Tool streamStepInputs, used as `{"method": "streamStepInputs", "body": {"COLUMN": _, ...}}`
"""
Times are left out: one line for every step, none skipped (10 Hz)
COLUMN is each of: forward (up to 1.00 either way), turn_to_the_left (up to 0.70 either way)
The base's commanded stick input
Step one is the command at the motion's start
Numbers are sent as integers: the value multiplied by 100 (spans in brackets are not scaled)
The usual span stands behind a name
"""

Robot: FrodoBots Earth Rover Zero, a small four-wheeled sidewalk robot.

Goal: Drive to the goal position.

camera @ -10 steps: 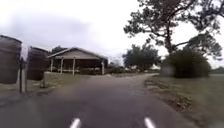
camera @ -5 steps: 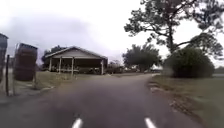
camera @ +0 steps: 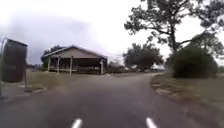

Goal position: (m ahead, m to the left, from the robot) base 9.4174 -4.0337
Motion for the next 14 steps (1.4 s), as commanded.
{"method": "streamStepInputs", "body": {"forward": 80, "turn_to_the_left": 3}}
{"method": "streamStepInputs", "body": {"forward": 80, "turn_to_the_left": 3}}
{"method": "streamStepInputs", "body": {"forward": 80, "turn_to_the_left": 1}}
{"method": "streamStepInputs", "body": {"forward": 80, "turn_to_the_left": -14}}
{"method": "streamStepInputs", "body": {"forward": 80, "turn_to_the_left": -32}}
{"method": "streamStepInputs", "body": {"forward": 80, "turn_to_the_left": -32}}
{"method": "streamStepInputs", "body": {"forward": 80, "turn_to_the_left": -32}}
{"method": "streamStepInputs", "body": {"forward": 80, "turn_to_the_left": 3}}
{"method": "streamStepInputs", "body": {"forward": 80, "turn_to_the_left": 3}}
{"method": "streamStepInputs", "body": {"forward": 80, "turn_to_the_left": 3}}
{"method": "streamStepInputs", "body": {"forward": 80, "turn_to_the_left": 3}}
{"method": "streamStepInputs", "body": {"forward": 80, "turn_to_the_left": 3}}
{"method": "streamStepInputs", "body": {"forward": 80, "turn_to_the_left": 3}}
{"method": "streamStepInputs", "body": {"forward": 80, "turn_to_the_left": 3}}
